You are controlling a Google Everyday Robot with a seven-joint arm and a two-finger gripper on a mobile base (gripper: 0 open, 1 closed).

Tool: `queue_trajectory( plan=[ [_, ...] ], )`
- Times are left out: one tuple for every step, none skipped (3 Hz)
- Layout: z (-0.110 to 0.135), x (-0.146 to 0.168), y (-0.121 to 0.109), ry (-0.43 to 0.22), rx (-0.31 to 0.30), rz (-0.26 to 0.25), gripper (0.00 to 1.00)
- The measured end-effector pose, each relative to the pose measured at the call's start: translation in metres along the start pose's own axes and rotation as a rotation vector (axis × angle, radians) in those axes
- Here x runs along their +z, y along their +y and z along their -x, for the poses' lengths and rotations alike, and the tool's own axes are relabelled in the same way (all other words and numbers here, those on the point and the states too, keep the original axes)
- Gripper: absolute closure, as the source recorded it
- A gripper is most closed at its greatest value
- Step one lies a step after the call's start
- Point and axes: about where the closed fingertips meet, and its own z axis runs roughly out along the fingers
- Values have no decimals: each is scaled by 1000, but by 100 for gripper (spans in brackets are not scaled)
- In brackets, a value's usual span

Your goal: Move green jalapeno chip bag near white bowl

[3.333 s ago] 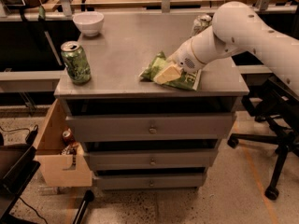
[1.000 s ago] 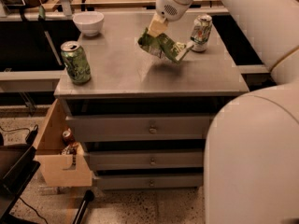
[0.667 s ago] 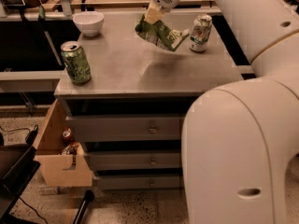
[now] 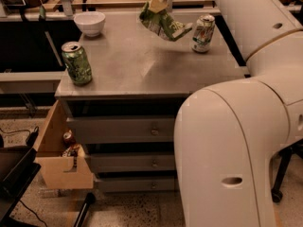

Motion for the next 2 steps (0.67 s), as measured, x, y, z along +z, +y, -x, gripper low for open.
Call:
queue_trajectory(
  plan=[
    [7,14,-12,25,-21,-48,100],
    [26,48,-34,11,-111,-120,100]
  ],
)
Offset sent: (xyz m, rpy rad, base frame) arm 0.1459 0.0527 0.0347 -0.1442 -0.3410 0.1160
